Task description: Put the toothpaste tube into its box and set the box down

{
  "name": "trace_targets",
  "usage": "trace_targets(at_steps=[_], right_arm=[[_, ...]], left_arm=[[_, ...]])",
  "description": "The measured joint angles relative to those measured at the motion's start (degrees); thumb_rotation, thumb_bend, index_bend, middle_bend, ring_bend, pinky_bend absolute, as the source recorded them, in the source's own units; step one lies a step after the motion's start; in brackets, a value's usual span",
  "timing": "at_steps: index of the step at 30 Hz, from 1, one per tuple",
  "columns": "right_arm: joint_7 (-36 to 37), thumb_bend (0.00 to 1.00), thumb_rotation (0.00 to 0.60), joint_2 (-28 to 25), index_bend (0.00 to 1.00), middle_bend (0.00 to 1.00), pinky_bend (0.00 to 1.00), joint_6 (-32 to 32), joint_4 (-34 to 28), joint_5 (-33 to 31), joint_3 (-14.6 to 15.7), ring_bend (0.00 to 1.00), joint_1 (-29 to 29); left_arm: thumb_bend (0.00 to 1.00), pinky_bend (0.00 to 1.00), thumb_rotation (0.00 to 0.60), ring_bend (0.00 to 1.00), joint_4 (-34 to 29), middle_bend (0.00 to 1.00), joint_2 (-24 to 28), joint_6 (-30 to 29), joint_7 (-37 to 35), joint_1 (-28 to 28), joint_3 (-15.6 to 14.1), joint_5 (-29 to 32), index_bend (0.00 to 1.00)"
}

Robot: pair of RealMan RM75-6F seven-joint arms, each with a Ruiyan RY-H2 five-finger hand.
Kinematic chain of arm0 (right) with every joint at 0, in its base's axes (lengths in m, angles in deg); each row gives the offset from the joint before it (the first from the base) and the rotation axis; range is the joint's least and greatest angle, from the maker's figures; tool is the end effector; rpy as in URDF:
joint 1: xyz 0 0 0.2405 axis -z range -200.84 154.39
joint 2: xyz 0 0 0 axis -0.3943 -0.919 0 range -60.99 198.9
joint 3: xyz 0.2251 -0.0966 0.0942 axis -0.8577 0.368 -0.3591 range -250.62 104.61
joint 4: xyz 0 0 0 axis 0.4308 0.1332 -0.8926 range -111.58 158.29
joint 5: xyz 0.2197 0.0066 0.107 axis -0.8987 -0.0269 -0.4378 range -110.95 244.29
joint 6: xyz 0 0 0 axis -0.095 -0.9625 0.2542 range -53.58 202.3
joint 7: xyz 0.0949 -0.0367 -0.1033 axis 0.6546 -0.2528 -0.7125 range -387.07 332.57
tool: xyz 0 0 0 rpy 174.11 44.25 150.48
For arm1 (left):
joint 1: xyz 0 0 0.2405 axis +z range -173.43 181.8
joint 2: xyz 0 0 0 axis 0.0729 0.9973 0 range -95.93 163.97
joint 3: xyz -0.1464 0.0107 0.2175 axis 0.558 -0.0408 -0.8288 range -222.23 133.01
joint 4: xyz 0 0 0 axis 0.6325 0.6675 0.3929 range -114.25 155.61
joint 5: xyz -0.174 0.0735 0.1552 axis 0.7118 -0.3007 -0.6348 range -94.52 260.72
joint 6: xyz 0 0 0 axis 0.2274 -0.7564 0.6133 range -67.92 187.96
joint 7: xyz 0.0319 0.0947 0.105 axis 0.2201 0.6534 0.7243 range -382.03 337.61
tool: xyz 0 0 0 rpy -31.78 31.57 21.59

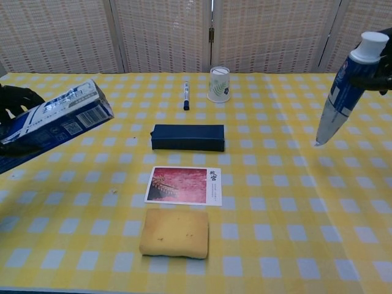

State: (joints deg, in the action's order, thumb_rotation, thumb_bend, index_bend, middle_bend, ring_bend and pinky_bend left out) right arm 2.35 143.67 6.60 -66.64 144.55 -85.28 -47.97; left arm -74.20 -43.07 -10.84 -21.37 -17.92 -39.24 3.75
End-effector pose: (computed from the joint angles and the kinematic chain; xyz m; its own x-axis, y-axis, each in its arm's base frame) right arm -0.2376 -0.3208 0.0619 -0.2666 -0.1689 0.9489 -0.9447 -0.1493 -0.2919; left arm -0.2344 0.2694 0.0271 0.1741 0.1837 0.9674 0.9689 -0.2072 -0.1350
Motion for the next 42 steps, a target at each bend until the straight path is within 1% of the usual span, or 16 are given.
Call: trace_targets(at_steps=[4, 5, 8, 14, 20, 29, 35, 42], right_arm=[[11.9, 0.37, 0.600, -1.9, 0.79, 0.63, 0.63, -0.8, -4.4, 0.3, -1.9, 0.71, 0.7], [15.3, 0.37, 0.600, -2.4, 0.79, 0.63, 0.64, -0.9, -5.8, 0.3, -2.7, 0.72, 0.9], [22.0, 0.37, 0.600, -3.3, 0.79, 0.63, 0.64, -1.5, -9.1, 0.5, -4.6, 0.72, 1.0], [29.5, 0.37, 0.600, -3.1, 0.79, 0.63, 0.65, -0.9, -13.2, -0.9, -7.5, 0.72, 0.3], [31.7, 0.37, 0.600, -1.0, 0.79, 0.63, 0.65, 0.9, -15.0, -2.2, -8.7, 0.72, -1.4], [35.3, 0.37, 0.600, 0.8, 0.79, 0.63, 0.65, 6.1, -15.4, -5.2, -10.4, 0.72, -4.1], [37.2, 0.37, 0.600, 1.0, 0.79, 0.63, 0.65, 9.3, -16.0, -6.3, -11.5, 0.72, -5.7], [40.2, 0.37, 0.600, 0.5, 0.79, 0.63, 0.65, 12.1, -16.6, -6.5, -12.6, 0.72, -6.8]], left_arm=[[0.30, 0.58, 0.600, 0.49, -1.1, 0.50, -1.1, -0.7, 1.0, 0.2, -0.1, -0.3, 0.49], [0.30, 0.58, 0.600, 0.49, -1.8, 0.50, -1.7, -1.0, 0.6, 0.3, -0.1, -0.4, 0.49], [0.30, 0.58, 0.600, 0.49, -2.5, 0.50, -3.5, -1.5, -1.0, 0.4, -0.2, -1.1, 0.49], [0.30, 0.58, 0.600, 0.49, -2.6, 0.50, -7.2, -1.9, -2.0, -0.1, -0.2, -3.0, 0.50], [0.30, 0.58, 0.600, 0.49, -4.6, 0.50, -9.6, -1.5, -0.8, -1.4, 1.1, -3.0, 0.50], [0.30, 0.58, 0.600, 0.49, -6.1, 0.50, -12.5, 0.4, -3.2, -3.7, 3.7, -0.9, 0.50], [0.30, 0.58, 0.600, 0.49, -5.9, 0.51, -14.3, 2.4, -5.5, -4.9, 3.9, -0.1, 0.50], [0.30, 0.58, 0.600, 0.49, -5.5, 0.51, -15.8, 2.9, -7.3, -5.6, 4.0, 0.3, 0.50]])
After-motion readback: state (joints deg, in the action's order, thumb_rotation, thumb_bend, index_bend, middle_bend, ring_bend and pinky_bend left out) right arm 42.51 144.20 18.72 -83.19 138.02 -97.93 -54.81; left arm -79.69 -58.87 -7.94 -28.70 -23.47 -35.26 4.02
